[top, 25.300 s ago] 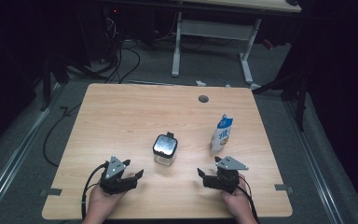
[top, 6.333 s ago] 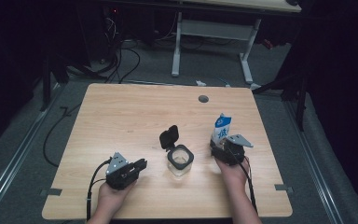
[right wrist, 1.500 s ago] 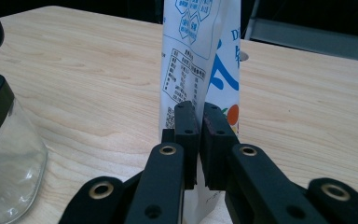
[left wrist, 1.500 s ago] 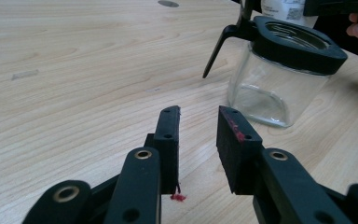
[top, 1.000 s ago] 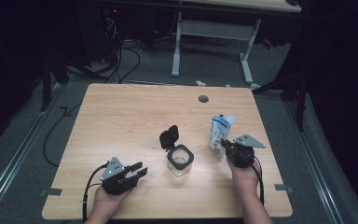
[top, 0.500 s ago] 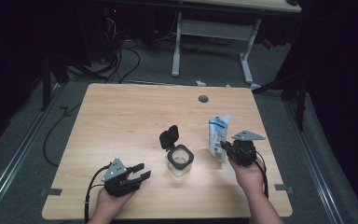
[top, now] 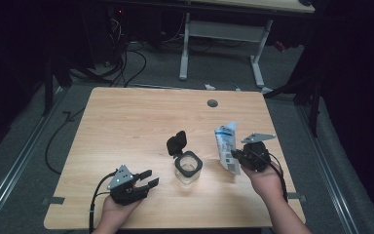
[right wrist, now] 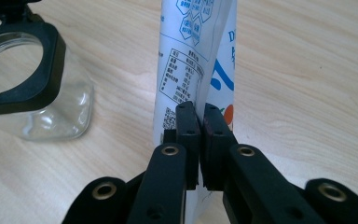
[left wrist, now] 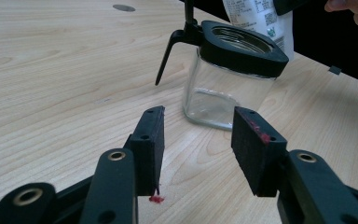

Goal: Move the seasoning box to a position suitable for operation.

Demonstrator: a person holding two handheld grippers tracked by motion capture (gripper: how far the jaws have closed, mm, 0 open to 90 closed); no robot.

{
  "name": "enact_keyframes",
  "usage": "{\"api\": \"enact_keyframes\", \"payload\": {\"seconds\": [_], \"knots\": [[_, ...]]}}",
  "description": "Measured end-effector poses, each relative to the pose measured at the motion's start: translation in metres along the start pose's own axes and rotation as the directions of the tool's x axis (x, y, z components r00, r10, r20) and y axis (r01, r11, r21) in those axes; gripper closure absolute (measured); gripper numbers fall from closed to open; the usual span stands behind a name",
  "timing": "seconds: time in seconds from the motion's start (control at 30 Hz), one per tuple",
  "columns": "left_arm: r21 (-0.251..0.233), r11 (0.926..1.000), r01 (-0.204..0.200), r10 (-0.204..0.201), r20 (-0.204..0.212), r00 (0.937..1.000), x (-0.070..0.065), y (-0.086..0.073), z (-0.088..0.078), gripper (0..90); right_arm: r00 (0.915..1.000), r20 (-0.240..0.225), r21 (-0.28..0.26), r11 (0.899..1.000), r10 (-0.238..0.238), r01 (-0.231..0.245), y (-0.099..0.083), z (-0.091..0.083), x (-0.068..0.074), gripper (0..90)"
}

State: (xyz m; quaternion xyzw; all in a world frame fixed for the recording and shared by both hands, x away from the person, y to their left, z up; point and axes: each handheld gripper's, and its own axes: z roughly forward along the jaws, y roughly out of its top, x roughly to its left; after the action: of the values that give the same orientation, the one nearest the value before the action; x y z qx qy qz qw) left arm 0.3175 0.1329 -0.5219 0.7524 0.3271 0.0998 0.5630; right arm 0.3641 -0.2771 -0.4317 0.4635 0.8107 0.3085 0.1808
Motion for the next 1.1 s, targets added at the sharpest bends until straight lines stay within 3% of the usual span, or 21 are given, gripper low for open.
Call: {"api": "enact_keyframes", "payload": {"seconds": [0.23, 0.53, 0.83, 1.1], "knots": [[-0.002, 1.0, -0.005, 0.005, -0.002, 1.0, 0.001, 0.0, -0.001, 54.3, 0.9995, -0.025, 0.092, 0.996, -0.018, 0.02, 0.005, -0.009, -0.001, 88.3], [0.002, 0.9998, -0.017, 0.017, 0.004, 0.9998, -0.001, 0.001, 0.0, 54.1, 0.9955, -0.026, 0.222, 0.97, -0.091, 0.094, 0.015, -0.016, 0.006, 88.4], [0.001, 0.9997, -0.025, 0.025, 0.007, 0.9997, -0.003, 0.0, 0.001, 53.8, 0.9927, -0.05, 0.305, 0.945, -0.11, 0.12, 0.02, -0.019, 0.011, 88.7], [-0.006, 0.9996, -0.026, 0.026, 0.015, 0.9995, -0.004, 0.0, 0.002, 53.3, 0.9911, -0.063, 0.34, 0.931, -0.117, 0.132, 0.021, -0.022, 0.012, 89.0]]}}
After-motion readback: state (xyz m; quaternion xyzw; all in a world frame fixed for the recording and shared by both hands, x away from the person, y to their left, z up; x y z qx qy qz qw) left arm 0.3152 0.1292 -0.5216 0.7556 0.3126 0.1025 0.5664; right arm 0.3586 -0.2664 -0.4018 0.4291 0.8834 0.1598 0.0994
